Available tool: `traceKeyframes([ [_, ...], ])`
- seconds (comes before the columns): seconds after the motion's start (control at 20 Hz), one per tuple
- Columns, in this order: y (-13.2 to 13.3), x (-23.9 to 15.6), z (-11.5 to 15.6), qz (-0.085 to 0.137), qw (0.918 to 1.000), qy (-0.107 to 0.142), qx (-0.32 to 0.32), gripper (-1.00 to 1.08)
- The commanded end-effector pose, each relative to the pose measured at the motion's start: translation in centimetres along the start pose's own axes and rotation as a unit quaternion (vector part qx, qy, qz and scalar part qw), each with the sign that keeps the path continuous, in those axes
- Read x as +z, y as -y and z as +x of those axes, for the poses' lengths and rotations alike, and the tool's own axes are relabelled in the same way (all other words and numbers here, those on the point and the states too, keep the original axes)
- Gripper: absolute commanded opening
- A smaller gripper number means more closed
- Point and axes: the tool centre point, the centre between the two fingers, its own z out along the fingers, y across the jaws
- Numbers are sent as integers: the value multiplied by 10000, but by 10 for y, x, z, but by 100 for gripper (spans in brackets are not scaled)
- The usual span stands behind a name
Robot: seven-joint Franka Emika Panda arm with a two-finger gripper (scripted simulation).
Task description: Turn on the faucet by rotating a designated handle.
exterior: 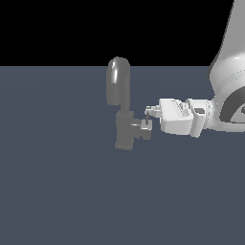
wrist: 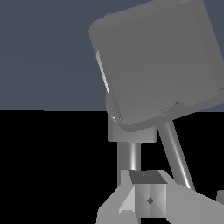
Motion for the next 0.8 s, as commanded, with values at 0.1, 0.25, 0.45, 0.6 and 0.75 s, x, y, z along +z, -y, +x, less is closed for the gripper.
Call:
traceKeyframes([
  [0.1, -8, 0, 4, -4, 10000, 5, 8, -100],
  [0.25, -21, 0, 10, -10, 10000, 10, 21, -100],
  [0.45, -38, 0, 19, -19, 10000, 17, 39, -100],
  [0.6, -52, 0, 25, -25, 10000, 23, 53, -100],
  [0.75, -40, 0, 12, -9, 9999, 17, -133, -100],
])
